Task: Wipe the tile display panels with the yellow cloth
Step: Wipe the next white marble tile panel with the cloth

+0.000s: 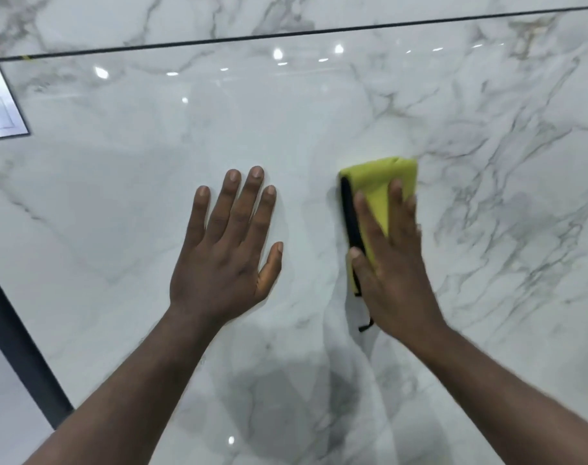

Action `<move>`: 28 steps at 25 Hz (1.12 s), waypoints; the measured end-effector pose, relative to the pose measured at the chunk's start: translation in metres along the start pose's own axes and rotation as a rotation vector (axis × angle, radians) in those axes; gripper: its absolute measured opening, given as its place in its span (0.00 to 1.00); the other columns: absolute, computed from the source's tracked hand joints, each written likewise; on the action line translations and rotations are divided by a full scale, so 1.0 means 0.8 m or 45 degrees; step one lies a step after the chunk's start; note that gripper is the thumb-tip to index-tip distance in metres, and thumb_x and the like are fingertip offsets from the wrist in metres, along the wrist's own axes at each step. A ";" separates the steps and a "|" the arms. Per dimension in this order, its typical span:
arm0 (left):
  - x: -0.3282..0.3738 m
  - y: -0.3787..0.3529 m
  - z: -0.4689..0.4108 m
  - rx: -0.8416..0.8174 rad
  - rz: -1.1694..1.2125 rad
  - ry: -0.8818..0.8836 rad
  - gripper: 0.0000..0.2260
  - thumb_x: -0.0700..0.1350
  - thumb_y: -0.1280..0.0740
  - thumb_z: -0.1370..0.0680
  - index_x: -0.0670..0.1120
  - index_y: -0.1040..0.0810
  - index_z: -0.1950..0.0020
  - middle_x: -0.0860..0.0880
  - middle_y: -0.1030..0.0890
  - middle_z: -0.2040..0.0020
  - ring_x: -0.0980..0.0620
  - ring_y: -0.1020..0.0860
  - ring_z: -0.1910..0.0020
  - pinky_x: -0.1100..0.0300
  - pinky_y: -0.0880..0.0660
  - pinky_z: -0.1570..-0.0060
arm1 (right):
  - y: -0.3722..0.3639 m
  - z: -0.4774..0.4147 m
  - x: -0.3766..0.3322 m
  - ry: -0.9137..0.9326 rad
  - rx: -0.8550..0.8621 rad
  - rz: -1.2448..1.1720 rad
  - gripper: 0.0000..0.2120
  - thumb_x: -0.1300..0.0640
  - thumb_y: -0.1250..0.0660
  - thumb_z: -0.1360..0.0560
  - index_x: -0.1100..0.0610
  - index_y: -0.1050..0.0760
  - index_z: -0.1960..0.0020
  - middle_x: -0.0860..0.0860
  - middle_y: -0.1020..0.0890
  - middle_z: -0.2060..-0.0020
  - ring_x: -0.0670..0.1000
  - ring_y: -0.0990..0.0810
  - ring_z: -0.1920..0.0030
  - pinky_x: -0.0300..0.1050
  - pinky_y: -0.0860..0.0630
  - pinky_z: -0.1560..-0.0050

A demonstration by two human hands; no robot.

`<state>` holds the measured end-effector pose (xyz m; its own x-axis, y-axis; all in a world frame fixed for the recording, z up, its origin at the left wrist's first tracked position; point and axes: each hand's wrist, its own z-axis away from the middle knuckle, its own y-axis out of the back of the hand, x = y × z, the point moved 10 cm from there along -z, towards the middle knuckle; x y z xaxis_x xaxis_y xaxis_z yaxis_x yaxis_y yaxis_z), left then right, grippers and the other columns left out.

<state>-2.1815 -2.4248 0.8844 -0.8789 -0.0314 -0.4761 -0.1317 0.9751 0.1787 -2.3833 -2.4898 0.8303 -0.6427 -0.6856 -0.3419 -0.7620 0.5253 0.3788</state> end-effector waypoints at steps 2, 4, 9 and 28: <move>0.000 -0.001 0.003 0.000 0.028 -0.013 0.32 0.54 0.39 0.13 0.40 0.41 0.13 0.39 0.42 0.13 0.37 0.43 0.14 0.32 0.42 0.18 | -0.016 0.039 0.000 0.065 -0.121 0.094 0.31 0.52 0.40 0.12 0.42 0.51 0.14 0.47 0.62 0.14 0.55 0.65 0.15 0.68 0.50 0.18; -0.004 -0.004 0.006 -0.022 0.019 -0.012 0.33 0.56 0.41 0.12 0.40 0.43 0.12 0.39 0.44 0.12 0.37 0.45 0.13 0.32 0.44 0.17 | 0.001 0.030 0.016 -0.003 -0.071 0.054 0.32 0.52 0.38 0.12 0.42 0.50 0.14 0.45 0.62 0.14 0.53 0.64 0.15 0.64 0.50 0.17; 0.002 -0.009 0.008 -0.085 0.021 -0.043 0.36 0.61 0.45 0.11 0.40 0.49 0.11 0.39 0.49 0.11 0.37 0.49 0.12 0.33 0.46 0.16 | 0.035 -0.034 0.021 -0.204 0.132 -0.032 0.35 0.58 0.39 0.13 0.44 0.53 0.13 0.50 0.65 0.15 0.52 0.66 0.15 0.57 0.57 0.15; 0.127 -0.034 -0.071 -0.041 0.104 0.274 0.38 0.61 0.37 0.14 0.38 0.43 0.13 0.37 0.45 0.13 0.37 0.47 0.13 0.31 0.50 0.16 | 0.098 -0.046 0.142 -0.114 0.032 0.030 0.36 0.57 0.38 0.13 0.42 0.53 0.13 0.50 0.63 0.14 0.59 0.64 0.15 0.70 0.54 0.19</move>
<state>-2.2932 -2.4670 0.8797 -0.9643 -0.0024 -0.2648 -0.0677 0.9689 0.2379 -2.5131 -2.5452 0.8526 -0.6644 -0.6256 -0.4089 -0.7474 0.5544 0.3662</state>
